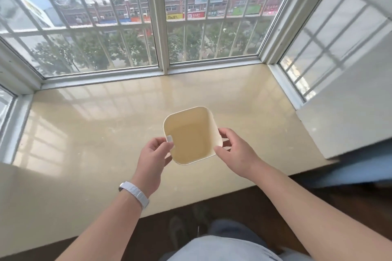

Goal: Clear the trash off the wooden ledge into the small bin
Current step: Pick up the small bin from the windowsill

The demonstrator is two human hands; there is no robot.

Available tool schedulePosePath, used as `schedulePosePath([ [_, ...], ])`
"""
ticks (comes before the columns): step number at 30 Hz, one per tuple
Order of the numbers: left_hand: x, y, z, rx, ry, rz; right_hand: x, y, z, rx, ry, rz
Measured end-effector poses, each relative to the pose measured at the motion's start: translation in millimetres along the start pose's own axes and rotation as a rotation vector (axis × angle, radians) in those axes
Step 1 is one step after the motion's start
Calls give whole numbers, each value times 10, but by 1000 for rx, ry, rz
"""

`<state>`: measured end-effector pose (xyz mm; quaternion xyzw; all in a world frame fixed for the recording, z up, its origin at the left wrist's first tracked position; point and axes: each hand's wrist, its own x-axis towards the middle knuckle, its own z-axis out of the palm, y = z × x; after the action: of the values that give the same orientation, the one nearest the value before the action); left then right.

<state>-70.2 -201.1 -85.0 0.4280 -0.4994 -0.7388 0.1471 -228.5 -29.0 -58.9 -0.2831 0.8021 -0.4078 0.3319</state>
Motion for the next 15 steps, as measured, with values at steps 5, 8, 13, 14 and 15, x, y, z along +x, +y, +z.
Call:
schedulePosePath([
  [5, 25, -42, 345, 66, -90, -13, -299, 141, -289, 14, 103, 27],
  [8, 25, -40, 651, 88, -162, -25, -476, 279, -518, 45, 166, 36],
  [13, -38, -60, 1413, 175, -307, -29, -826, 646, -1059, 102, 280, 75],
  [14, -62, -80, 1606, 201, -338, -31, -910, 743, -1197, 115, 304, 89],
  [15, -90, -107, 1809, 223, -372, -34, -999, 844, -1340, 126, 332, 102],
])
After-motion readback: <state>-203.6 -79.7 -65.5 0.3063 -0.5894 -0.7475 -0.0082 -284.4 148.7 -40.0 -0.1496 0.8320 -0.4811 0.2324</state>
